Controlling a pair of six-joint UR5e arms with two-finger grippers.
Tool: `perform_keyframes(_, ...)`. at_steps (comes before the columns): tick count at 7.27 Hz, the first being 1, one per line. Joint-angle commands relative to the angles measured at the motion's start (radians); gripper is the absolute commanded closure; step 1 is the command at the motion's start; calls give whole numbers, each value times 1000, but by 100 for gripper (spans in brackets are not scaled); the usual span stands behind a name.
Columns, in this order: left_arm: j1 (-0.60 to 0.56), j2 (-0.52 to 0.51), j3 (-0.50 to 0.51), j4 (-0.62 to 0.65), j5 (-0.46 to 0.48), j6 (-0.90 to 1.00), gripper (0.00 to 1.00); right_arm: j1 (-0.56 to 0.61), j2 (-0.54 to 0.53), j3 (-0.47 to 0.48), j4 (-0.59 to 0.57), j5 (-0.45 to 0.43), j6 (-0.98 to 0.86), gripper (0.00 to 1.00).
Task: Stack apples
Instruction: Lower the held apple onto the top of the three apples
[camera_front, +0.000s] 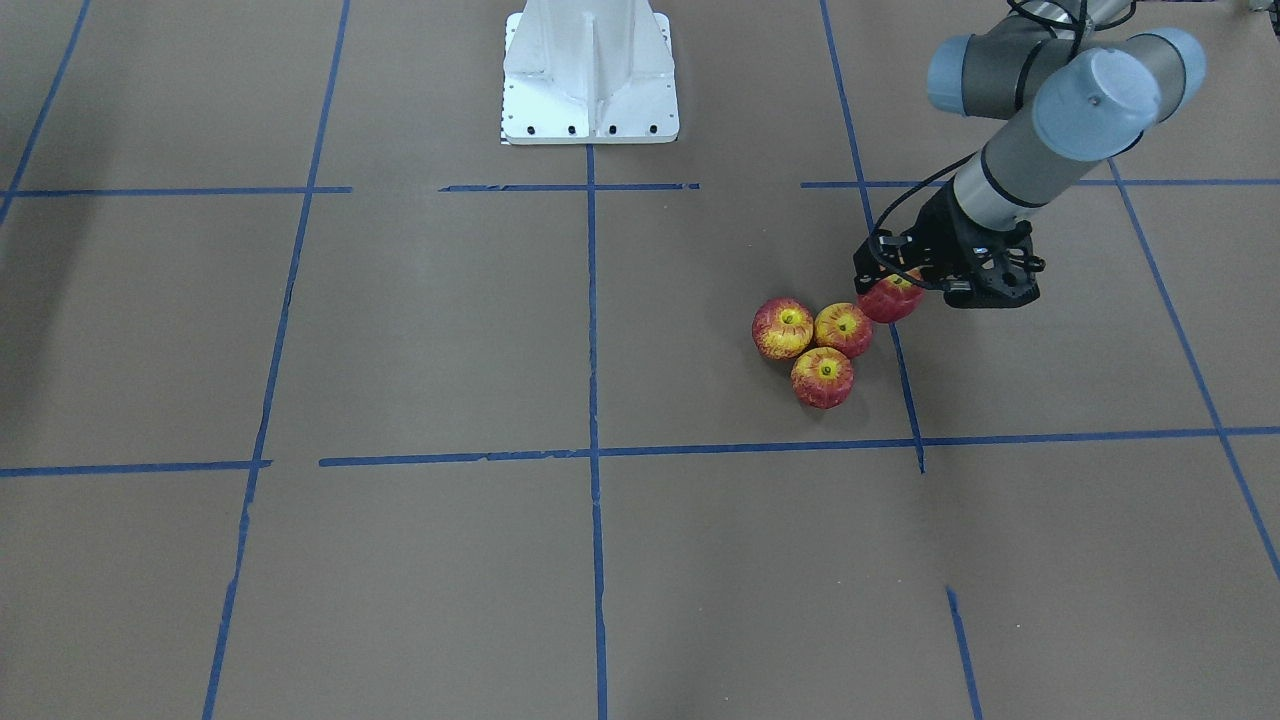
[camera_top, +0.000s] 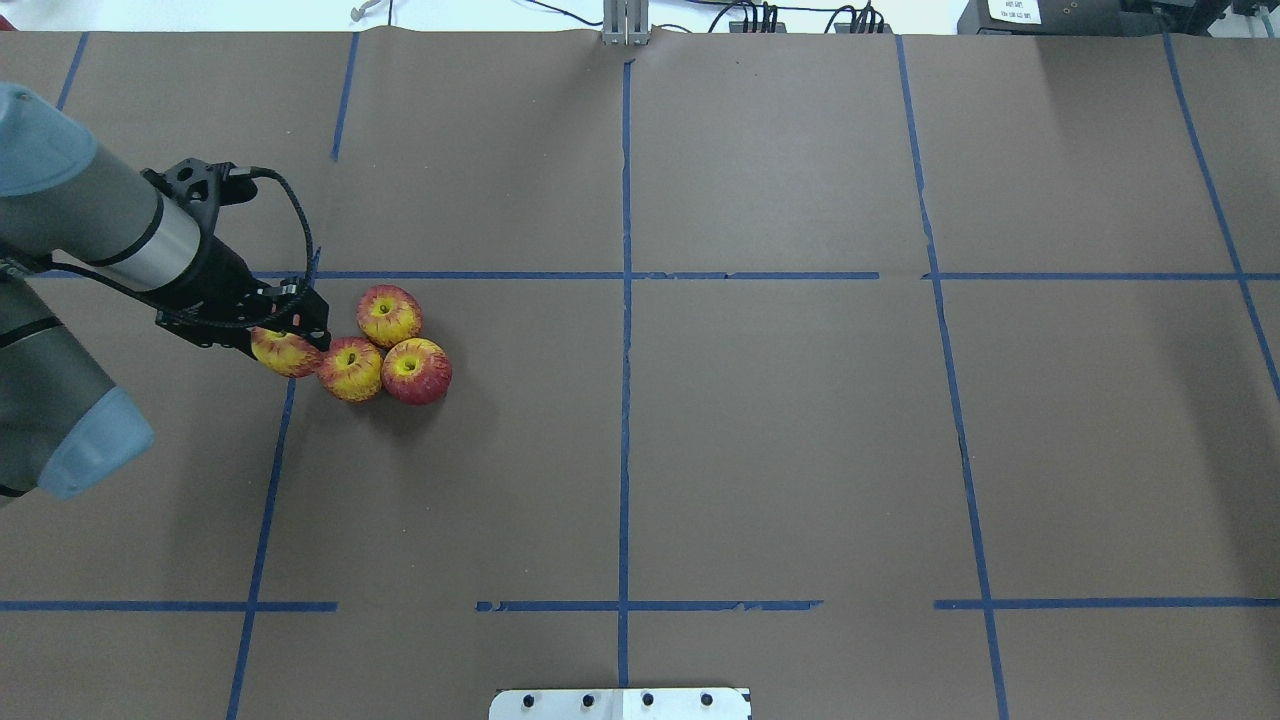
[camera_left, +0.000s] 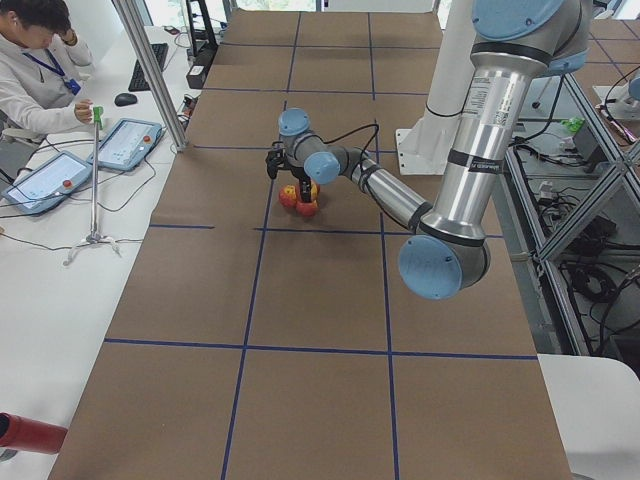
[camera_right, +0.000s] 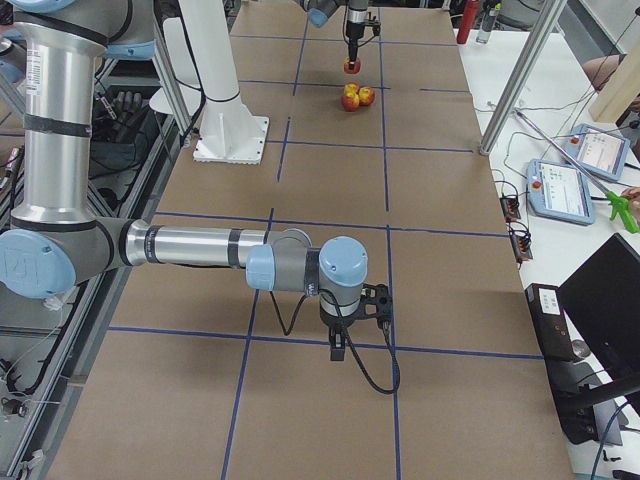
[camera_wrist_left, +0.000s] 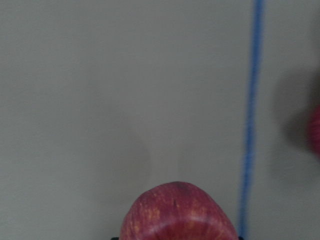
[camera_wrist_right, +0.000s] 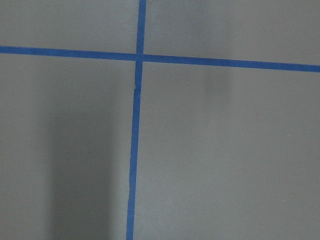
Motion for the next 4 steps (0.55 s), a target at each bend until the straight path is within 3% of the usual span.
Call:
perform_keyframes(1,43,-99,68,23,8,-52,100,0,0,0,0,0,0,0)
perform_keyframes(4,60,-104,82,21,77,-48,100,0,0,0,0,0,0,0)
